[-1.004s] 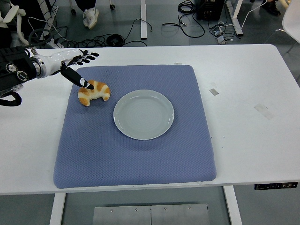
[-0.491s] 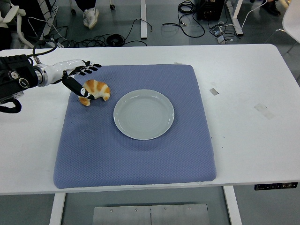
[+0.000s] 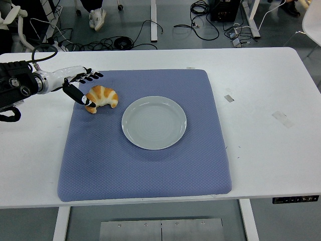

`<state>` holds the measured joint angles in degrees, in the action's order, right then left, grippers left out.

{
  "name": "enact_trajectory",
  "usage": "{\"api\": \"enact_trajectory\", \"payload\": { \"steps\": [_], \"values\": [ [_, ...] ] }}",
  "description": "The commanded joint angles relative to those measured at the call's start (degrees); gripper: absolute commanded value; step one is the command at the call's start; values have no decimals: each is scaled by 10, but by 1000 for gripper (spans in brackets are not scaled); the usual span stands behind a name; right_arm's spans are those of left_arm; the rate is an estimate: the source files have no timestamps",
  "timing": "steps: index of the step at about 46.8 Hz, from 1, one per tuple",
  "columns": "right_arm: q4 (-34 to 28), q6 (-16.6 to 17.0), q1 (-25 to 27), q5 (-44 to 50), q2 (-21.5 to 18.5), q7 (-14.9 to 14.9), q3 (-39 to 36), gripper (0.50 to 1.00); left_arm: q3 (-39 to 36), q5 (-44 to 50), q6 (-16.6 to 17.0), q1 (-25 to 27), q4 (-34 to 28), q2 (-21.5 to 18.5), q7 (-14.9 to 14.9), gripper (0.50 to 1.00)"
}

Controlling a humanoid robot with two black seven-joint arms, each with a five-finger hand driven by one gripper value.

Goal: Place the bread on the plate

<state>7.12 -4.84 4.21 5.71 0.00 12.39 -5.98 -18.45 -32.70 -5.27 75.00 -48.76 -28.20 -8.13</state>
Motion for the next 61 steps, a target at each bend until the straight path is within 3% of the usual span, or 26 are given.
{"api": "enact_trajectory", "payload": {
  "steps": [1, 17, 22, 33, 36, 49, 55, 61],
  "values": [
    [0, 0, 0, 0, 0, 0, 0, 1000, 1, 0, 0, 0, 4, 3, 0, 892],
    [0, 0, 0, 0, 0, 0, 0, 1000, 2, 0, 3, -16, 18, 20, -2, 874],
    [0, 0, 0, 0, 0, 0, 0, 1000, 2, 0, 3, -19, 20, 21, -2, 747],
    [0, 0, 0, 0, 0, 0, 0, 1000, 2, 0, 7, -19, 24, 24, -2, 587],
    [0, 0, 0, 0, 0, 0, 0, 1000, 2, 1, 8, -19, 27, 24, -1, 506],
    [0, 0, 0, 0, 0, 0, 0, 1000, 12, 1, 6, 6, 29, 22, 2, 500],
    [0, 0, 0, 0, 0, 0, 0, 1000, 50, 1, 5, 4, 26, 23, 7, 500],
    [0, 0, 0, 0, 0, 0, 0, 1000, 59, 1, 5, 7, 3, 22, 30, 500]
  ]
}}
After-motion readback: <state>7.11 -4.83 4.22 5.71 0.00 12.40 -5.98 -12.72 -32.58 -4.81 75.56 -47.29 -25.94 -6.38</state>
